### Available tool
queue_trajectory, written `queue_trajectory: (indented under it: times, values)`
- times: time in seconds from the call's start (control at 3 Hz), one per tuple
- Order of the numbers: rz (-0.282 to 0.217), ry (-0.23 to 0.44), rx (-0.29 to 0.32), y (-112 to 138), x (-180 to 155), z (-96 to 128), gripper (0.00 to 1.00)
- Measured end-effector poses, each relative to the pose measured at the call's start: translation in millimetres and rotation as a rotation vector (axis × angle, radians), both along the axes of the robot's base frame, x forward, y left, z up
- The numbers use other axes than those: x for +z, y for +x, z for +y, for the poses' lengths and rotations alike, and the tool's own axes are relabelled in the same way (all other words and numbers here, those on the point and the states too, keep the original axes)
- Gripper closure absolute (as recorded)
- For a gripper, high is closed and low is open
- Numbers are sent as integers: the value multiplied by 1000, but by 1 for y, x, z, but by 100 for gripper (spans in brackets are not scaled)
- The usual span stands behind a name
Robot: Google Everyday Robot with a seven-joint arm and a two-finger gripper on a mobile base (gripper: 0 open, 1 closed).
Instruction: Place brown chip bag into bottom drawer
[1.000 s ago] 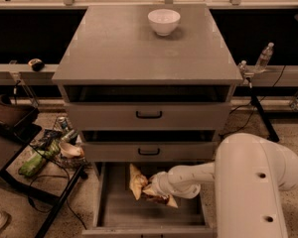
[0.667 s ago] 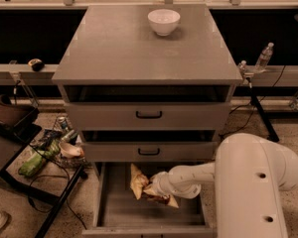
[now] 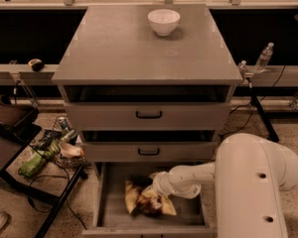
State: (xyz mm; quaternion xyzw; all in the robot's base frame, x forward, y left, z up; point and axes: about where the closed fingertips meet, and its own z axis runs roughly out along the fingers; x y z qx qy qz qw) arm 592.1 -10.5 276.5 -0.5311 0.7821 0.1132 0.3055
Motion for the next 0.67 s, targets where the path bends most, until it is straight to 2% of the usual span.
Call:
queue_trajectory:
  times: [0.33, 0.67]
  values:
    - [0, 0, 0, 0, 0, 0, 0]
    - [0, 0, 0, 0, 0, 0, 0]
